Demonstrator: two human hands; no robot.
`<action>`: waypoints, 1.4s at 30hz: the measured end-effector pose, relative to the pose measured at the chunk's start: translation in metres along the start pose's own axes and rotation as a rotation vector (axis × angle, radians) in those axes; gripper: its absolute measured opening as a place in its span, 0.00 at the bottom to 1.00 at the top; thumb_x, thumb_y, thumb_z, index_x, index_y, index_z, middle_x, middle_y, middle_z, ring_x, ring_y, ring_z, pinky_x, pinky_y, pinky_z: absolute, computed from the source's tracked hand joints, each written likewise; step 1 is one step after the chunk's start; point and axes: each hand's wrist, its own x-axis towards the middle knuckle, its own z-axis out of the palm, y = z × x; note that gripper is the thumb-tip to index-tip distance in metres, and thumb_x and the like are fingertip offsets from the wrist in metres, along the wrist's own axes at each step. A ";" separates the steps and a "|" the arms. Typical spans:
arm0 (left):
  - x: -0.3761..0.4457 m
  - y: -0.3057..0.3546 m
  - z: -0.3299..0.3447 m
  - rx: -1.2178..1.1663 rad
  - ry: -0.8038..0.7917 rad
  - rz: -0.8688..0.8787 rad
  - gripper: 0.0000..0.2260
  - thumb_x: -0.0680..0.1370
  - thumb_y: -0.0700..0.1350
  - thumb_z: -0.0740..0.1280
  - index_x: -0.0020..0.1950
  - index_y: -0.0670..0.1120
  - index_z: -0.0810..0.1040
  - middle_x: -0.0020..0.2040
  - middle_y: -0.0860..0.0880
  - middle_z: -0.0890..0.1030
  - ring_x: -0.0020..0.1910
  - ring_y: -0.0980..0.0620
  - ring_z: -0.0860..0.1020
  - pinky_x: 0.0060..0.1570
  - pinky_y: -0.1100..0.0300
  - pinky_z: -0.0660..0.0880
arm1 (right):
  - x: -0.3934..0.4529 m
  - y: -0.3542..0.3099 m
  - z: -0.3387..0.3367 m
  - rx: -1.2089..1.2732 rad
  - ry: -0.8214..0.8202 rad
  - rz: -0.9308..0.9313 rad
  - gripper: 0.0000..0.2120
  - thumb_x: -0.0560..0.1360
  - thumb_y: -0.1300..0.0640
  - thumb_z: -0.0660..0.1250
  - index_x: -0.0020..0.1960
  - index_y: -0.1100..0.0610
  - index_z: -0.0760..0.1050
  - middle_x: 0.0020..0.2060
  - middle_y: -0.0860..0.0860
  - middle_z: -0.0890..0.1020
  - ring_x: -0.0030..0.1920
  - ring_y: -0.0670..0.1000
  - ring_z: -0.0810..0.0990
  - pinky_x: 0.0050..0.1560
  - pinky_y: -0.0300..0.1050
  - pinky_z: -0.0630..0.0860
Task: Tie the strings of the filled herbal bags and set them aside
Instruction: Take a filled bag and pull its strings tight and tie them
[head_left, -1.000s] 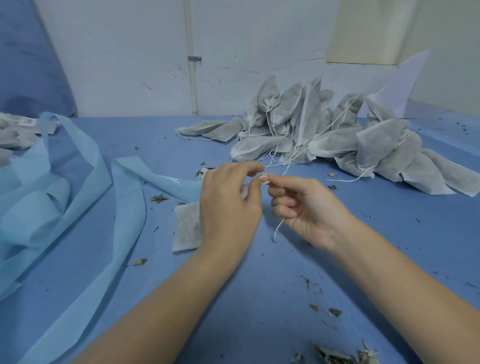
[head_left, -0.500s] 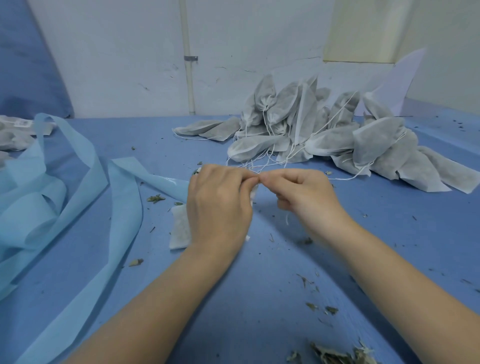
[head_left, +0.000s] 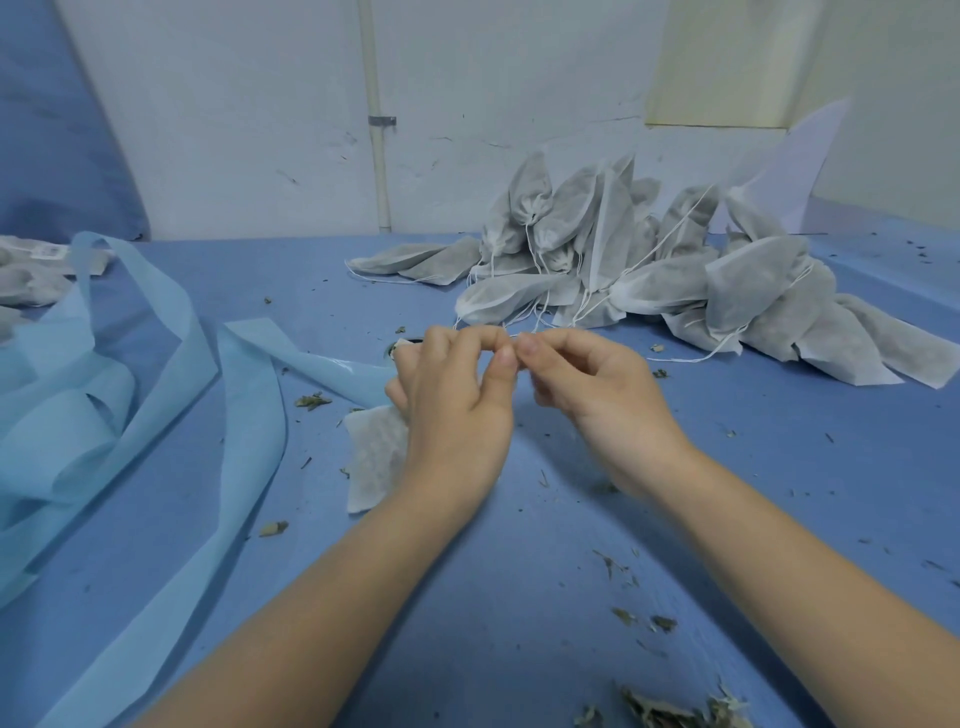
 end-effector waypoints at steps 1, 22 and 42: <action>0.000 0.000 0.000 -0.022 0.001 -0.018 0.05 0.80 0.47 0.61 0.45 0.54 0.73 0.44 0.57 0.69 0.54 0.55 0.61 0.56 0.59 0.57 | 0.000 0.002 0.003 0.050 -0.011 0.001 0.05 0.76 0.55 0.67 0.44 0.55 0.80 0.33 0.43 0.81 0.37 0.41 0.78 0.42 0.33 0.76; 0.012 0.003 -0.011 -0.096 0.104 -0.057 0.07 0.79 0.46 0.63 0.43 0.56 0.72 0.42 0.58 0.68 0.52 0.53 0.65 0.49 0.67 0.60 | 0.002 0.001 0.005 -0.073 0.267 -0.133 0.09 0.71 0.54 0.74 0.34 0.43 0.82 0.24 0.42 0.69 0.30 0.46 0.67 0.34 0.37 0.66; 0.010 -0.004 0.000 -0.639 -0.206 -0.618 0.12 0.76 0.49 0.68 0.48 0.40 0.81 0.42 0.46 0.84 0.41 0.48 0.81 0.38 0.57 0.75 | 0.008 -0.001 -0.018 0.111 0.288 -0.004 0.08 0.72 0.59 0.72 0.34 0.50 0.81 0.31 0.42 0.80 0.35 0.41 0.77 0.37 0.31 0.73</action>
